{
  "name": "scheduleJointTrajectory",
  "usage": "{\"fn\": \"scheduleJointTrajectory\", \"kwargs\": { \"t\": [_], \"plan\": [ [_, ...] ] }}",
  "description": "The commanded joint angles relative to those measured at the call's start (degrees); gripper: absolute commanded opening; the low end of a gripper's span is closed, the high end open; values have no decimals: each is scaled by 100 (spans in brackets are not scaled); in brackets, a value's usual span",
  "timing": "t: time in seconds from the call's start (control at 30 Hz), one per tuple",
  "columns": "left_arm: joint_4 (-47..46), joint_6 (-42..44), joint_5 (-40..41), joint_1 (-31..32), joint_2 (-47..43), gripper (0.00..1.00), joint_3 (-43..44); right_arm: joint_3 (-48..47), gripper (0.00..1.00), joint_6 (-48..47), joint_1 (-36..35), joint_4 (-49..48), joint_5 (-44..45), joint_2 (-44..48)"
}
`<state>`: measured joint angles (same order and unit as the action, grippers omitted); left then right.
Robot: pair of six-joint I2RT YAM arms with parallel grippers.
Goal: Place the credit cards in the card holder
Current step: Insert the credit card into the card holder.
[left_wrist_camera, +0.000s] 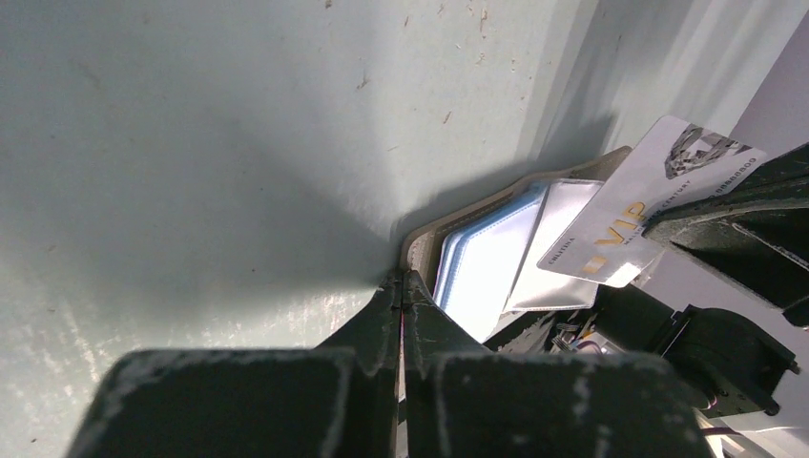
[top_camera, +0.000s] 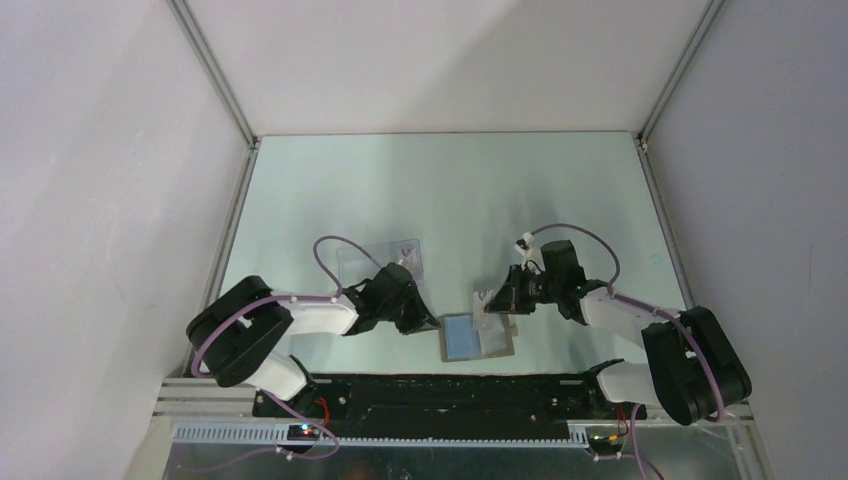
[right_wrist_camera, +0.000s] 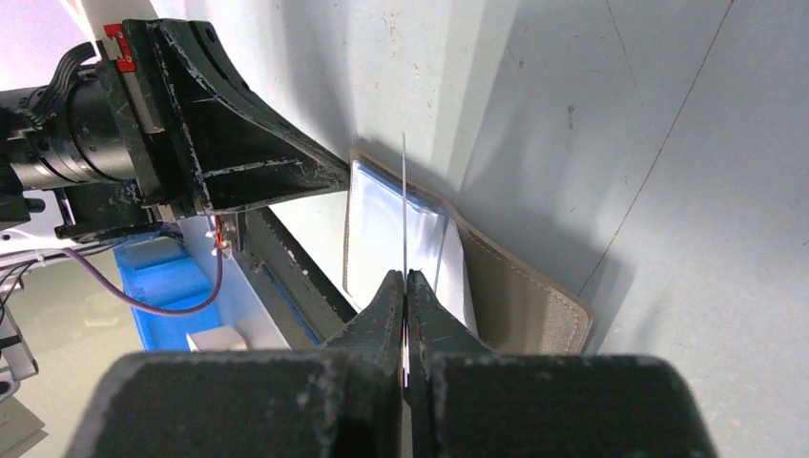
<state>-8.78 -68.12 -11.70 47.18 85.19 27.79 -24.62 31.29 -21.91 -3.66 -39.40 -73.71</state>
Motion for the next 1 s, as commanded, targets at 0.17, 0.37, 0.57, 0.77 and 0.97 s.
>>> {"fn": "scheduleJointTrajectory", "kwargs": {
  "t": [0.17,0.37,0.57,0.77,0.97],
  "plan": [
    [-15,11,82,87,90,0,136,77,0,15,29,-164,-16,-225],
    [-14,25,73,91,116,0,136,97,0,75,-12,-484,-121,-564],
    [-13,38,38,104,205,0,180,139,0,122,-87,-580,-204,-676],
    [-14,35,52,109,258,0,199,170,0,106,-162,-276,-123,-602],
    [-17,12,72,112,340,0,222,359,0,197,-229,-61,-33,-497]
  ]
}}
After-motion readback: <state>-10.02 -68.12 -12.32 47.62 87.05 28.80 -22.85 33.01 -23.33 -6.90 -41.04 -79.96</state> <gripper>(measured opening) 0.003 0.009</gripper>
